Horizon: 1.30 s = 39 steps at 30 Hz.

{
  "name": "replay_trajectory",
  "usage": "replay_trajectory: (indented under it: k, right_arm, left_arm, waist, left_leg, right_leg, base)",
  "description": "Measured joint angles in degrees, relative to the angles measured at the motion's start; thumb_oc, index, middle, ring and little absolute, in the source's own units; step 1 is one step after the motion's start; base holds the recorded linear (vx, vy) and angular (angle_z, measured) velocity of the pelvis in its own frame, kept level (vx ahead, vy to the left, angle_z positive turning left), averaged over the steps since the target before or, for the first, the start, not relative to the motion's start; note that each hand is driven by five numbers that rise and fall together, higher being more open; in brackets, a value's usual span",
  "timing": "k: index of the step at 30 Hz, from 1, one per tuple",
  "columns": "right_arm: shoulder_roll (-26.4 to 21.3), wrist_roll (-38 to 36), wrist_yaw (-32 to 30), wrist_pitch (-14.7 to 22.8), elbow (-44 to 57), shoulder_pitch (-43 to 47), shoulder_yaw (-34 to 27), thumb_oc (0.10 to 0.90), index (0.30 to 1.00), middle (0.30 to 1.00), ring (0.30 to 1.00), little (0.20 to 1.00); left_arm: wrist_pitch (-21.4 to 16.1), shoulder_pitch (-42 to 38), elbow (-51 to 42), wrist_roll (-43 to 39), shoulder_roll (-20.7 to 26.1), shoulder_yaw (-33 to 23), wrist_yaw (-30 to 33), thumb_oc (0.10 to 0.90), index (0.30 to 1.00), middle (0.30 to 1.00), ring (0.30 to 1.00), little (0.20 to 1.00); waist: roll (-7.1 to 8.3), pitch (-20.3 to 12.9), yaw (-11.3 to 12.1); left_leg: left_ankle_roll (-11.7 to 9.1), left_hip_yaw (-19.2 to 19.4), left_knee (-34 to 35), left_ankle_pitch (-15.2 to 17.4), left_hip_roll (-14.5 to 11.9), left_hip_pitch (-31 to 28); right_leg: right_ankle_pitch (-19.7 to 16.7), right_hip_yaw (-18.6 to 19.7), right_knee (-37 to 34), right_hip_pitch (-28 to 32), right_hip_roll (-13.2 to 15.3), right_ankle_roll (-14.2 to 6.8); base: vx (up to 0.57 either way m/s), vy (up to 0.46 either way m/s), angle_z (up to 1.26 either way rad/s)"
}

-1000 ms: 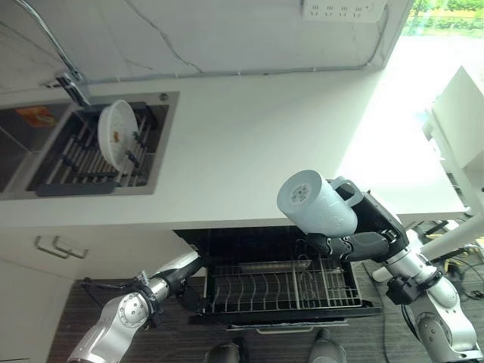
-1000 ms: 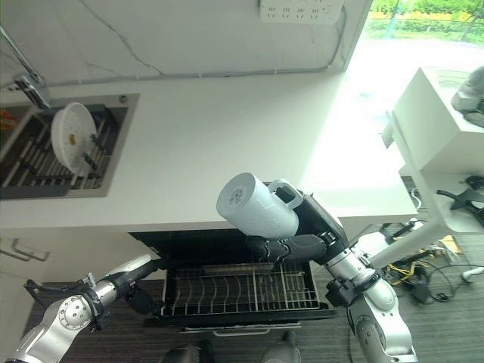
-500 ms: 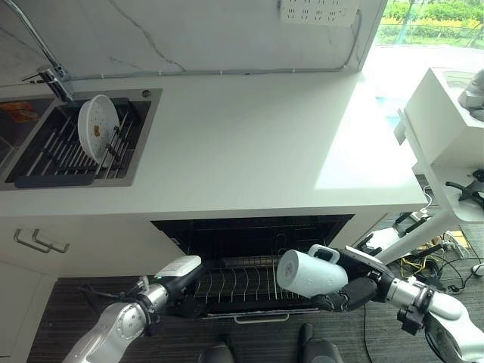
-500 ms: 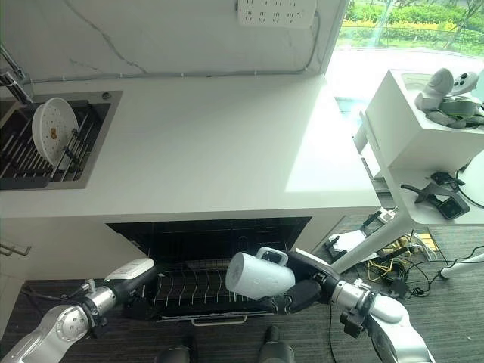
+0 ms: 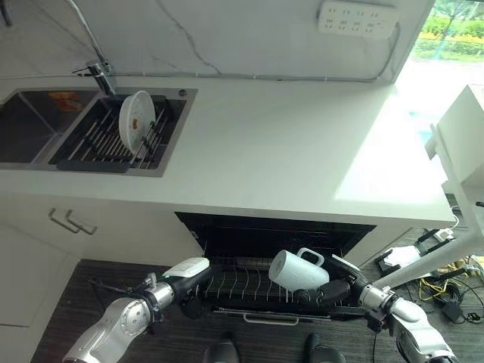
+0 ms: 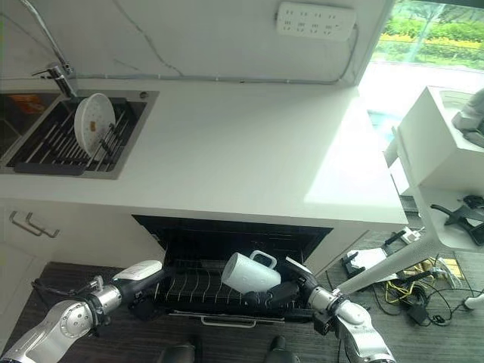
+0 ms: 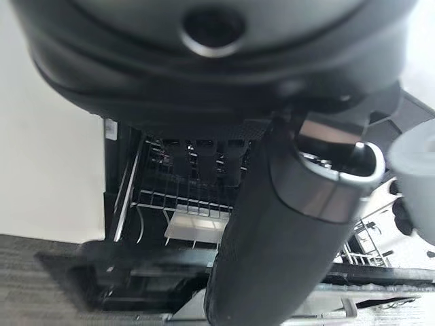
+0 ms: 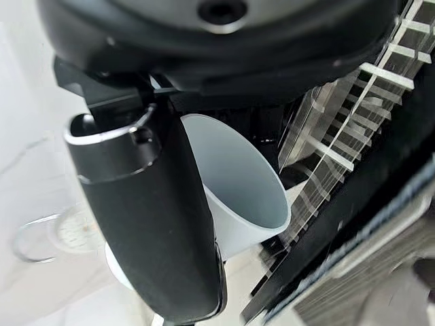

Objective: Place the dishes in the dishwasher.

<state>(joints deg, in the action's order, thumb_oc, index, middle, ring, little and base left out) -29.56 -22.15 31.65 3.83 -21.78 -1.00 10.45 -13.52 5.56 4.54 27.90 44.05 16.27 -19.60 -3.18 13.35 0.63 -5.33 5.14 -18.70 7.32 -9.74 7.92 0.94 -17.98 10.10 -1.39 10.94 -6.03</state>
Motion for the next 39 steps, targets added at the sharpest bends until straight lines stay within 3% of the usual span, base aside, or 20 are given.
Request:
replay_trajectory:
  k: [3,7,20,25,26,27,29,35,39]
  right_arm:
    - [-0.16,1.58,-2.48,-0.01,-3.57,1.83,0.37,0.400,0.300,0.300,0.300,0.300]
    - [-0.35,1.79,-5.96,-0.28,-6.74,3.38,0.35,0.400,0.300,0.300,0.300,0.300]
    - [-0.29,8.85,-17.07,-0.68,-19.09,6.18,-0.82,0.400,0.300,0.300,0.300,0.300]
    - [-0.12,10.71,-24.69,-1.41,-19.37,8.38,-3.57,0.400,0.300,0.300,0.300,0.300]
    - [-0.19,10.94,-26.65,-0.28,-19.14,9.84,-4.33,0.400,0.300,0.300,0.300,0.300]
    - [-0.64,11.55,-30.75,0.21,-19.07,11.72,-4.85,0.400,0.300,0.300,0.300,0.300]
    - [-2.41,12.99,-32.37,0.93,-18.75,12.87,-5.00,0.400,0.300,0.300,0.300,0.300]
    - [-2.22,12.99,-41.00,1.39,-19.01,15.79,-5.31,0.400,0.300,0.300,0.300,0.300]
    - [-1.78,14.08,-45.15,2.21,-18.04,17.02,-4.84,0.400,0.300,0.300,0.300,0.300]
  left_arm:
    - [-0.04,-0.72,-0.03,0.00,0.00,0.48,-1.01,0.800,0.900,0.900,0.900,0.900]
    - [-0.13,-1.28,-0.04,-0.01,0.11,0.68,-2.88,0.800,0.900,0.900,0.900,0.900]
    - [-0.12,-2.30,-0.83,-0.60,0.09,1.88,-6.09,0.800,0.900,0.900,0.900,0.900]
    - [1.60,-4.52,-2.55,-0.78,0.03,3.45,-5.84,0.800,0.900,0.900,0.900,0.900]
    - [2.30,-5.86,-2.79,-1.30,-0.24,4.88,-5.60,0.800,0.900,0.900,0.900,0.900]
    - [2.53,-7.67,-3.21,-3.00,-0.80,7.30,-4.92,0.800,0.900,0.900,0.900,0.900]
    - [3.21,-8.44,-3.38,-3.18,-2.52,7.78,-4.33,0.800,0.900,0.900,0.900,0.900]
    - [3.59,-8.67,-3.48,-5.35,-2.59,8.39,-3.28,0.800,0.900,0.900,0.900,0.900]
    - [3.81,-9.60,-3.38,-7.30,-2.60,9.45,-1.88,0.800,0.900,0.900,0.900,0.900]
  waist:
    - [-0.56,0.05,1.38]
    - [-2.01,0.10,1.47]
    - [-3.83,1.55,1.27]
    - [-6.34,4.00,0.99]
    - [-7.50,4.62,-0.18]
    - [-9.90,5.68,-0.87]
    - [-11.58,6.29,-1.32]
    - [-13.18,6.87,-0.42]
    - [-12.95,7.10,-0.63]
  left_leg:
    - [0.12,-0.23,-0.04,-0.08,0.49,-0.06]
    - [0.57,-1.34,0.01,-0.38,1.20,0.02]
    - [1.10,-1.31,-0.01,-0.69,2.19,-0.07]
    - [1.86,-0.50,-0.08,-0.85,3.57,0.20]
    - [2.51,-0.01,-0.32,-0.83,4.07,1.26]
    - [3.45,0.58,-0.36,-1.05,5.16,1.89]
    - [3.92,0.88,-0.40,-1.03,6.14,2.03]
    - [3.86,1.02,0.04,-1.19,6.13,2.07]
    - [4.26,2.29,-0.09,-1.34,6.21,3.25]
  right_leg:
    - [0.00,-0.18,0.08,0.22,0.25,-0.01]
    - [0.05,-1.40,0.02,0.96,1.05,-0.06]
    - [-0.19,-1.39,-0.06,1.14,2.02,-0.39]
    - [-0.89,-0.49,-0.20,0.32,3.51,-0.93]
    - [-1.20,0.00,-0.17,-0.91,4.37,-0.89]
    - [-2.19,0.34,-0.16,-1.69,5.23,-1.38]
    - [-2.67,0.92,-0.51,-2.02,6.15,-1.58]
    - [-3.03,0.98,-1.09,-2.28,6.09,-2.12]
    - [-3.52,2.10,-1.15,-4.13,6.19,-2.24]
  base:
    - [0.05,0.026,0.07]
    - [0.02,0.025,0.17]
    - [0.01,0.035,0.01]
    - [-0.05,0.171,-0.05]
    - [-0.05,0.254,-0.12]
    - [-0.02,0.217,-0.12]
    - [0.00,0.162,-0.06]
    - [0.00,0.083,-0.01]
    - [-0.01,0.078,-0.14]
